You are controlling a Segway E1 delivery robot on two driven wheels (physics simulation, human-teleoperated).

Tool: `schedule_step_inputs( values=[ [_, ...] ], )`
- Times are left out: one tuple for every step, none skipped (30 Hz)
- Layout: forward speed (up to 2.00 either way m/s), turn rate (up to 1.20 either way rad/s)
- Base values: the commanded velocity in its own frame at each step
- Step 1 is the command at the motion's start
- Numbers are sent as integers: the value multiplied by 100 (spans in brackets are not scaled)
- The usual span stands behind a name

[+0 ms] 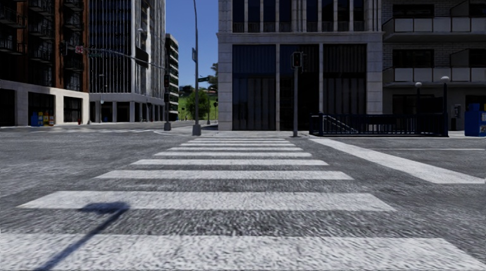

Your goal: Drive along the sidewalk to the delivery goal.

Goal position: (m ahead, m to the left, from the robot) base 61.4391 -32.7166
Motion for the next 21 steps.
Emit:
schedule_step_inputs(
  values=[
    [200,0],
    [200,0],
    [200,0],
    [200,0],
    [200,0],
    [200,0],
    [200,4],
    [200,16],
    [200,20],
    [200,20],
    [200,20],
    [200,9],
    [200,0],
    [200,0],
    [200,0],
    [200,0],
    [200,0],
    [200,0],
    [200,0],
    [200,0],
    [200,0]
  ],
)
